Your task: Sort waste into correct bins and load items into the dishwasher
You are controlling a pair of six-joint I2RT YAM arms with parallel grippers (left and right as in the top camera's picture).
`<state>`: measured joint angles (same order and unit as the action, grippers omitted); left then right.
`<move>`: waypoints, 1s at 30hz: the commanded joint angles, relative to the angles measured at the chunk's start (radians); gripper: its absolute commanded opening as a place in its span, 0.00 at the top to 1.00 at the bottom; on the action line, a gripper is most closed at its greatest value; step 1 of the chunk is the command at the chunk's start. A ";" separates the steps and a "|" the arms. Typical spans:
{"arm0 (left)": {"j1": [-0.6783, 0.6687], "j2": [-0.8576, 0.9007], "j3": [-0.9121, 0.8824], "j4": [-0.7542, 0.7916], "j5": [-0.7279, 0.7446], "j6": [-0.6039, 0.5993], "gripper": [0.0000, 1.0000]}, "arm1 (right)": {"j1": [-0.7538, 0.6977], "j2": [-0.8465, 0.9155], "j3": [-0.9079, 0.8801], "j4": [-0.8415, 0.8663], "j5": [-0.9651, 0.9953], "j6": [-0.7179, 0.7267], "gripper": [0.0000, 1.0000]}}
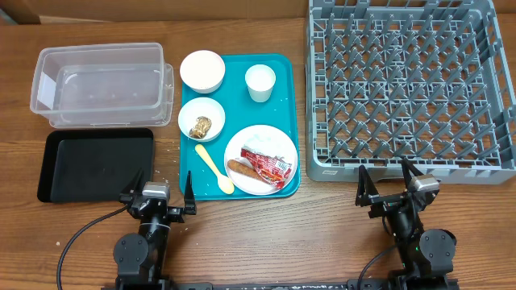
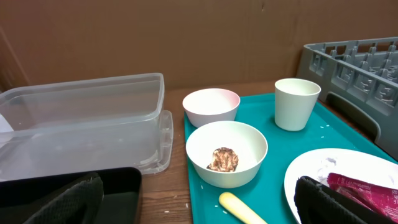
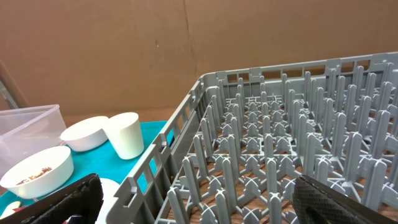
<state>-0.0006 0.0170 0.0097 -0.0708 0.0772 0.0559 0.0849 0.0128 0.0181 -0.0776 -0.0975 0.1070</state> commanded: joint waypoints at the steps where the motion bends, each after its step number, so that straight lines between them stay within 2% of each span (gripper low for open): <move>1: 0.000 -0.012 -0.005 -0.001 -0.007 0.012 0.00 | -0.004 -0.010 -0.010 0.005 -0.002 -0.003 0.00; 30: 0.000 -0.012 -0.005 -0.001 -0.006 0.011 0.00 | -0.004 -0.010 -0.010 0.005 0.005 -0.003 0.00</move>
<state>-0.0002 0.0170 0.0097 -0.0708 0.0772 0.0559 0.0849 0.0128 0.0181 -0.0772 -0.0967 0.1074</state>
